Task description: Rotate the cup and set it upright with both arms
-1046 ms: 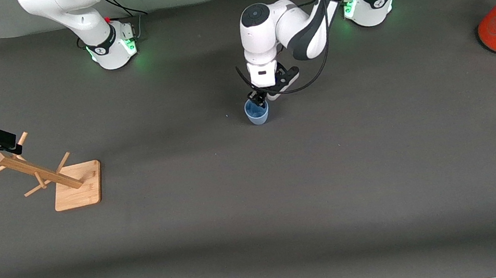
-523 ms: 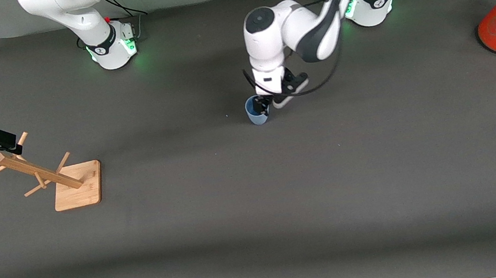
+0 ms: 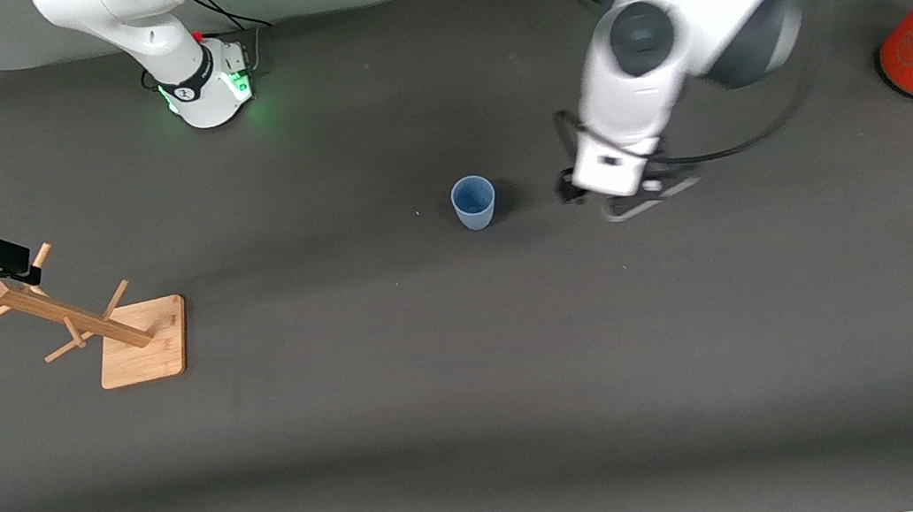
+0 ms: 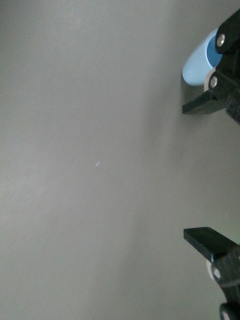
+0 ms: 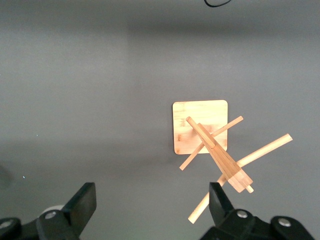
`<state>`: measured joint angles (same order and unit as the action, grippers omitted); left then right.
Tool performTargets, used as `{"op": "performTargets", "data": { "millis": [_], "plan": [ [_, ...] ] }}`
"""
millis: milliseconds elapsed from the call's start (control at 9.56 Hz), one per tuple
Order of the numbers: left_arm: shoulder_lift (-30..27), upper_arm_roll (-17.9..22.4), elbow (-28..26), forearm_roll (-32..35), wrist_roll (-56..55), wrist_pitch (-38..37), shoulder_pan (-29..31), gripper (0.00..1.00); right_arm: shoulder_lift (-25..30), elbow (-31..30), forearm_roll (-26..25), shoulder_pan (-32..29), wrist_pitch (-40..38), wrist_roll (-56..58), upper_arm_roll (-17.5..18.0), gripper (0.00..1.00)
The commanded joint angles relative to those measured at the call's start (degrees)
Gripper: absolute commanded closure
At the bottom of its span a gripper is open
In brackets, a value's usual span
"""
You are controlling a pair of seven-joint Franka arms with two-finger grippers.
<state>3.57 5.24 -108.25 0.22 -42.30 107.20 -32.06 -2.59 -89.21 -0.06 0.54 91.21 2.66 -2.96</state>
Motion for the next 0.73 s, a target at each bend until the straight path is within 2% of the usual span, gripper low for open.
{"op": "performTargets", "data": {
  "millis": [0,209,418,627],
  "plan": [
    [-7.4,-0.7,-0.6,-0.7,18.3,-6.9,10.6,0.00,-0.1,0.4,-0.4,0.1,0.1,1.3,-0.1,0.00],
    [-13.4,-0.7,-0.8,2.8,31.6,-11.0,18.5,0.00,-0.1,0.4,-0.4,0.1,0.0,1.3,-0.2,0.00],
    [-18.2,1.0,-1.1,4.8,37.3,-12.8,20.9,0.00,0.0,0.4,-0.5,0.1,0.0,1.3,-0.2,0.00],
    [-19.5,1.8,-1.4,2.5,38.7,-12.6,21.0,0.00,0.0,0.3,-0.5,0.2,0.0,1.3,-0.2,0.00]
  ]
}}
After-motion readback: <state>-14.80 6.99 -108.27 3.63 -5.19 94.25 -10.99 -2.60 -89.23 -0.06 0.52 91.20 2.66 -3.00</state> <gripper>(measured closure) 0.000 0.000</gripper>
